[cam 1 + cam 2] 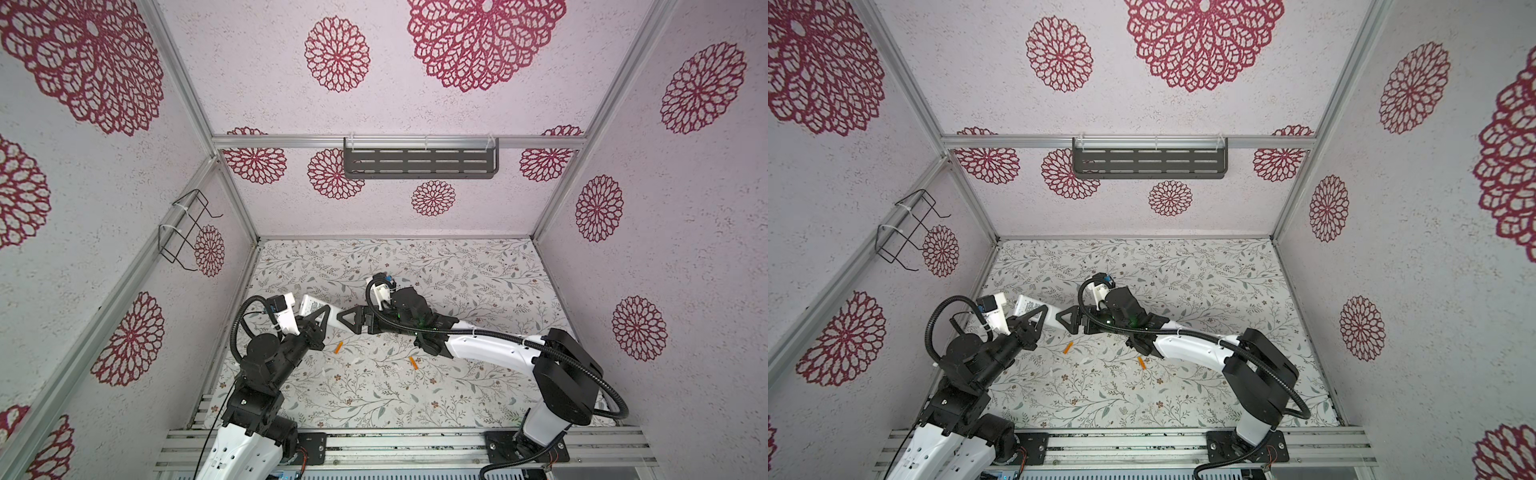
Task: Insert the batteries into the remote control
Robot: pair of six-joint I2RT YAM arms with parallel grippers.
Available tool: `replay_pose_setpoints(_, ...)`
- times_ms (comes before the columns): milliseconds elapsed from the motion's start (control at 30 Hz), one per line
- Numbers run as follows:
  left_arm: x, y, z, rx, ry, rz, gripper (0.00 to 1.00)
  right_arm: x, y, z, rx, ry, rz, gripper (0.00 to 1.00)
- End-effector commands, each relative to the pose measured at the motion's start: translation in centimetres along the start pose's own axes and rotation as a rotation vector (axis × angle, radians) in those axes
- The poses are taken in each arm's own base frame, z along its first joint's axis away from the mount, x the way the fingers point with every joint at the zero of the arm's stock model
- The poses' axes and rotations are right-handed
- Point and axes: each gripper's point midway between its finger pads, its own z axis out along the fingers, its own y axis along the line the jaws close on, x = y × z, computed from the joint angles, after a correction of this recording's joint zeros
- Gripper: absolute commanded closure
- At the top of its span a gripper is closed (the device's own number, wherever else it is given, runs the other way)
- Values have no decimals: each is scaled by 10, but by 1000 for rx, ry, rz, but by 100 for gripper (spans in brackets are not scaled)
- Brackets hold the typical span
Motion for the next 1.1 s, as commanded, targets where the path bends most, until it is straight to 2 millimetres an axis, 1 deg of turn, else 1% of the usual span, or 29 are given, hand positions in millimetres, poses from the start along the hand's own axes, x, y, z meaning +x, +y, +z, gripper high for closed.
replay_pose_setpoints(0,-21,-26,-7,113,-74,9,100,7,-5,11,55,29,36,1)
replay_pose_setpoints(133,-23,-26,-8,114,-87,12,100,23,-33,17,161,62,83,1)
replay_pose_setpoints(267,-24,-26,-10,113,-96,16,100,35,-52,20,229,89,95,1)
replay_pose_setpoints(400,-25,-26,-10,111,-99,18,100,42,-64,21,295,113,78,1)
replay_pose_setpoints(500,-26,-20,-9,80,-109,25,100,45,-72,19,340,125,61,1)
replay_pose_setpoints(567,-27,-13,-8,38,-115,33,100,46,-75,17,357,130,53,1)
replay_pose_setpoints(667,-27,-10,-5,19,-107,42,100,47,-78,14,375,139,37,1)
replay_pose_setpoints(867,-17,-1,6,-24,-49,43,100,47,-78,9,385,139,23,1)
replay_pose_setpoints(1067,-15,6,7,-58,-44,48,100,44,-79,4,400,130,12,1)
